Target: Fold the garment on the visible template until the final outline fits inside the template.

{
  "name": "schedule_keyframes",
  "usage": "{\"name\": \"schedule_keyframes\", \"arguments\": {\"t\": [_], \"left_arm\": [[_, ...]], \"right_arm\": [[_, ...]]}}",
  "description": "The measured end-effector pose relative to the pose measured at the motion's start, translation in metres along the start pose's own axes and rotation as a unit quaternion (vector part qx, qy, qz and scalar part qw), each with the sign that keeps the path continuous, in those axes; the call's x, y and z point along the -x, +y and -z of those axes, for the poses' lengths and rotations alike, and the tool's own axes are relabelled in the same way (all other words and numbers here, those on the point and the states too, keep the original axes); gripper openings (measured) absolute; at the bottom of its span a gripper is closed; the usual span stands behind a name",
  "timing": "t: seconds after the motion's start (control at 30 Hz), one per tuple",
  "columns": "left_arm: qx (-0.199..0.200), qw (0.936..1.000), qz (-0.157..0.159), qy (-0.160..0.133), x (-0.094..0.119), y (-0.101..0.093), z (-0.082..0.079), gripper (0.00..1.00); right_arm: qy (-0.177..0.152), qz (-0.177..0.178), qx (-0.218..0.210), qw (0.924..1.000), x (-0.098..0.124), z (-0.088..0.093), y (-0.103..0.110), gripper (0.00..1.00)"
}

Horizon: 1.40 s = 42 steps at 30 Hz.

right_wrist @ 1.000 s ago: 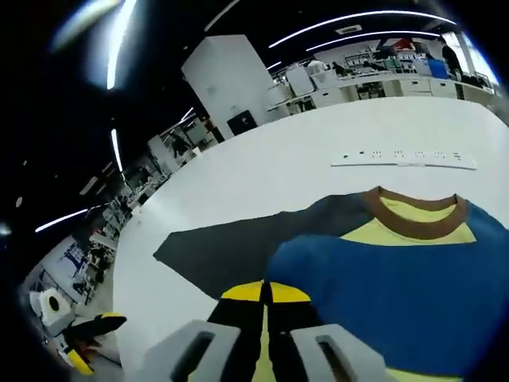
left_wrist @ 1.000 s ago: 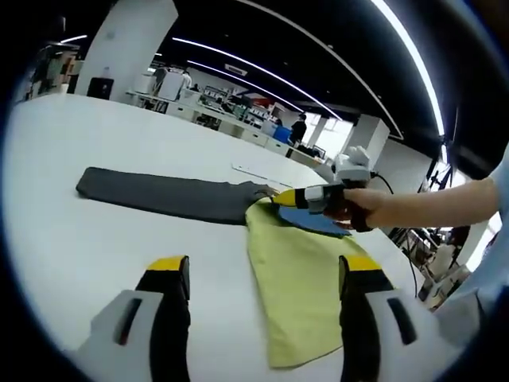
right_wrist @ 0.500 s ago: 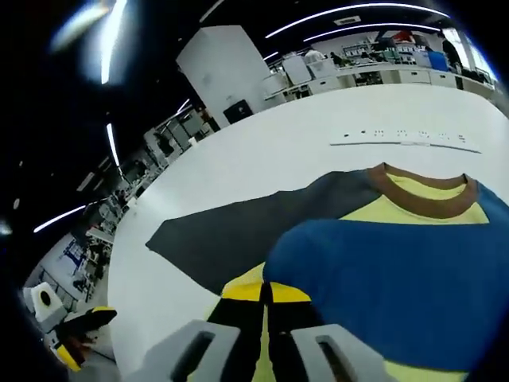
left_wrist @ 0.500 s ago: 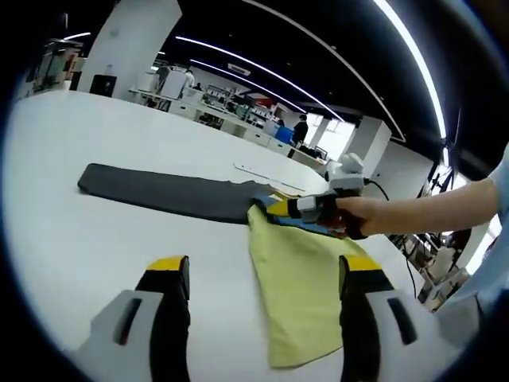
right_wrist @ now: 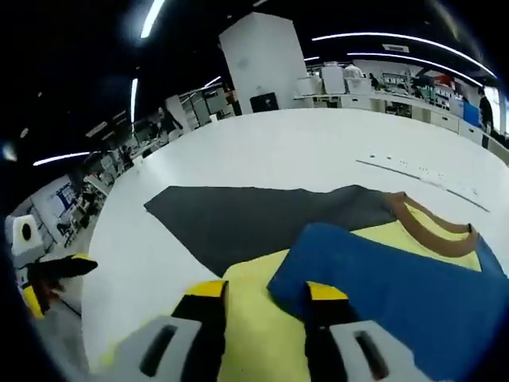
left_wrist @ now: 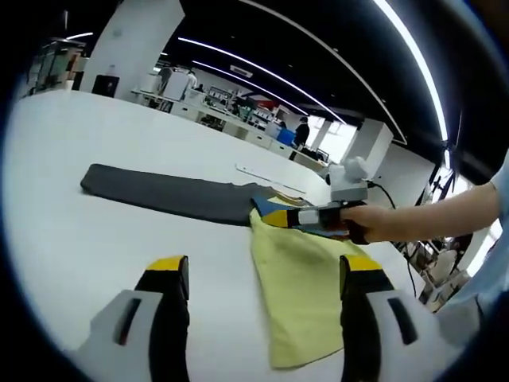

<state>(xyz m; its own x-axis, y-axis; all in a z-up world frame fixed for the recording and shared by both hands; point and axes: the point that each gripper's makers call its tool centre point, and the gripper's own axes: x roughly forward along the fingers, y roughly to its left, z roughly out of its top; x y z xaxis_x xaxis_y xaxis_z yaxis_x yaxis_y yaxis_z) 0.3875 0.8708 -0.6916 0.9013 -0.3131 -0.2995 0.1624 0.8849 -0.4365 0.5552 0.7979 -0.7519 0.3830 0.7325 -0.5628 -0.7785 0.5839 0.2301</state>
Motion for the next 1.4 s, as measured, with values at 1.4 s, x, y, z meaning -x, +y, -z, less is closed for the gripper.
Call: {"name": "schedule_keyframes", "arguments": {"t": [1.4], "left_arm": [[0.020, 0.9932, -0.114, 0.011, 0.009, 0.105, -0.014, 0.73]], "right_arm": [[-0.070, 0.073, -0.013, 0.9948, 0.168, 0.042, -0.055, 0.99]]}}
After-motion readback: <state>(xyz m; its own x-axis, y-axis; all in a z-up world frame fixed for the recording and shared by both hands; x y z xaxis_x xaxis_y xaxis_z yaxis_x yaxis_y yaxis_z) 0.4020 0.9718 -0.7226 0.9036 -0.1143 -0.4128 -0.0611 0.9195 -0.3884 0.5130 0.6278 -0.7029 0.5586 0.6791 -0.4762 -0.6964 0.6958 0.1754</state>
